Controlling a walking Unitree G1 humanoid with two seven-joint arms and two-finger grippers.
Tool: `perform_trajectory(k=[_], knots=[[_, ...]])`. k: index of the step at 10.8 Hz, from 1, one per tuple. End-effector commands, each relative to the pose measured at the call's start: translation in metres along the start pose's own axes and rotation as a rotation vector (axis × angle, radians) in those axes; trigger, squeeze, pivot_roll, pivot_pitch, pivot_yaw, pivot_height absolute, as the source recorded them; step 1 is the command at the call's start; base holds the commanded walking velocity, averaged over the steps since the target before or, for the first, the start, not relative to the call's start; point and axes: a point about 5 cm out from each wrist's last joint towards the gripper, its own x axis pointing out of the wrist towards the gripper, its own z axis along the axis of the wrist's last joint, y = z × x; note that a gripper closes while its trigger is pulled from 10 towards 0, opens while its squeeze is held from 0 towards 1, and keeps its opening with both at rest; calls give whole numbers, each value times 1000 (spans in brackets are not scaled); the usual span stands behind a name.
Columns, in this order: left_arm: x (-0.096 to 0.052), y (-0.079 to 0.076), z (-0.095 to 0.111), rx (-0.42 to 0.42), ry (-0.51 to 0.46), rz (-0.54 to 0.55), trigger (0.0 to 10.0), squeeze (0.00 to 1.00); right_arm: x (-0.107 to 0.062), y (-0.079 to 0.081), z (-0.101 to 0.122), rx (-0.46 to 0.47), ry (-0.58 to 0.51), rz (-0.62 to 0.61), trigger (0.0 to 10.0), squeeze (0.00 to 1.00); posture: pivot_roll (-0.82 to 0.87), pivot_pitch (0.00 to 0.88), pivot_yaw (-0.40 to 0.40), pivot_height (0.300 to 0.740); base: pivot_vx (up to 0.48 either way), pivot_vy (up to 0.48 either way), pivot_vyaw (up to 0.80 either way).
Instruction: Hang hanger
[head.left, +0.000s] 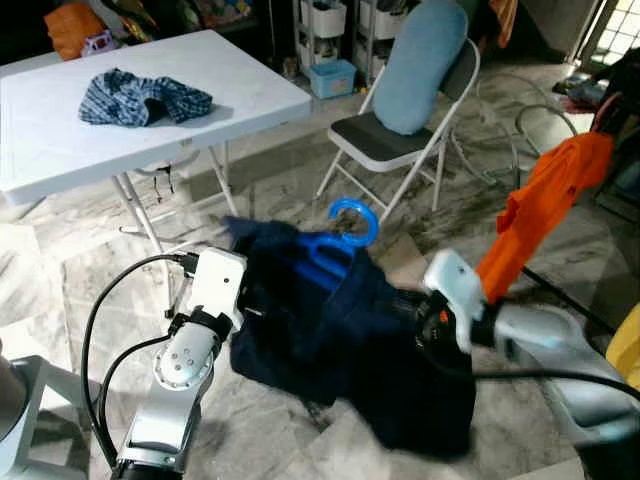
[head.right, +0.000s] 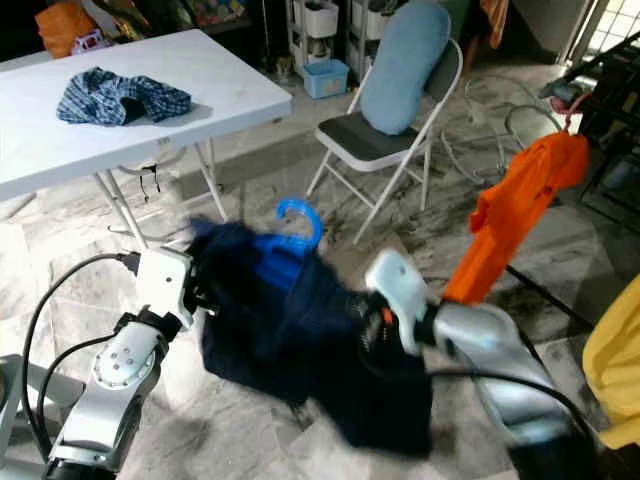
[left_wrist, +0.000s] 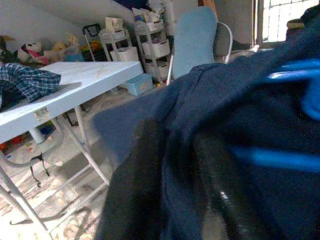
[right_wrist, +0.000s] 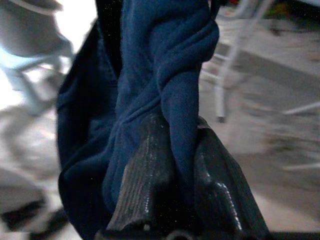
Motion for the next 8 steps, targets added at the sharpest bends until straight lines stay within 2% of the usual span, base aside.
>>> perform_trajectory(k=[1,2,3,4,5,7,8], knots=[[-1,5,0,26,2,19,0,0,-1,-7,11,-76,-39,-36,10000,0,-43,94,25,740,0,0,0],[-2,7,-1,31,7,24,0,0,-5,-19,5,-158,13,-68,10000,0,-42,93,24,740,0,0,0],[-2,8,-1,33,8,26,0,0,-7,-21,4,-177,23,-63,10000,0,-42,94,23,740,0,0,0],[-2,13,-3,49,25,49,0,0,-21,-28,-1,-239,68,11,10000,0,-44,94,23,740,0,0,0],[-2,15,-4,54,32,56,0,0,-28,-28,-1,-249,76,66,10000,0,-51,93,25,740,0,0,0],[0,11,-6,51,36,49,0,0,-35,-41,4,-260,71,37,10000,0,-61,91,28,740,0,0,0],[3,4,-4,19,29,27,7333,0,-27,-44,14,-210,-7,-16,10000,0,-61,89,26,740,0,0,0]])
